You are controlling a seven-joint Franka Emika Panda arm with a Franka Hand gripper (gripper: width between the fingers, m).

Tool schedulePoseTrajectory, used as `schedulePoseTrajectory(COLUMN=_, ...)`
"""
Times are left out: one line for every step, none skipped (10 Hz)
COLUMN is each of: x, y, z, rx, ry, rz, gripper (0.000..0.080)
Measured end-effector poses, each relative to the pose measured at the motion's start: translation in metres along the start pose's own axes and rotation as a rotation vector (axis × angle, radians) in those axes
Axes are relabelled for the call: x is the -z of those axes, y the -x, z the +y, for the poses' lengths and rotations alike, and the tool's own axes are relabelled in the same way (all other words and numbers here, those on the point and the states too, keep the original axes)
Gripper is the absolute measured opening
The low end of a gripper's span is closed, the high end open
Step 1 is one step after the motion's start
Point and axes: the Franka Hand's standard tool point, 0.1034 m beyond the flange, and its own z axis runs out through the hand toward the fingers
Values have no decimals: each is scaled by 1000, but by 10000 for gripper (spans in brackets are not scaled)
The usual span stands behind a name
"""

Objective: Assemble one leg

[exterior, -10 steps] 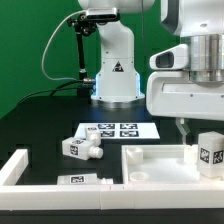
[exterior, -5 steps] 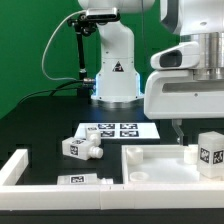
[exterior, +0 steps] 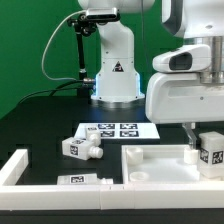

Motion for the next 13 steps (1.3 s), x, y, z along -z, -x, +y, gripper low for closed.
schedulePoseTrajectory(x=0, y=0, z=0, rx=-79, ry=0, rz=0, gripper=283)
schedulePoseTrajectory(x=0, y=0, z=0, rx=-152, ry=0, rz=2, gripper=283)
schedulePoseTrajectory(x=0, y=0, z=-1, rx=-286, ry=4, rz=6, gripper=284)
schedulePoseTrajectory(x=0, y=1, z=-1, rx=-441, ry=11, rz=7, gripper=284)
schedulePoseTrajectory(x=0, y=2, z=-2, rx=-581, ry=27, rz=-1, gripper=284)
schedulePoseTrajectory(x=-1, y=0, z=-2, rx=-831, ry=23, rz=6, gripper=284)
schedulePoseTrajectory(x=-1, y=1, z=-3, rx=-1027, ry=18, rz=7, gripper=284)
schedulePoseTrajectory(x=-1, y=2, z=-5, rx=-1195, ry=11, rz=0, gripper=284)
schedulePoseTrajectory(x=-1, y=1, z=-5, rx=-1333, ry=-3, rz=-8, gripper=284)
schedulePoseTrajectory(x=-1, y=1, z=-5, rx=-1380, ry=-9, rz=-14, gripper=284)
schedulePoseTrajectory(x=-1, y=2, z=-5, rx=-1374, ry=-8, rz=-14, gripper=299)
schedulePoseTrajectory(x=-2, y=2, z=-5, rx=-1292, ry=-8, rz=-15, gripper=299)
schedulePoseTrajectory(x=-2, y=3, z=-6, rx=-1120, ry=-4, rz=-11, gripper=466)
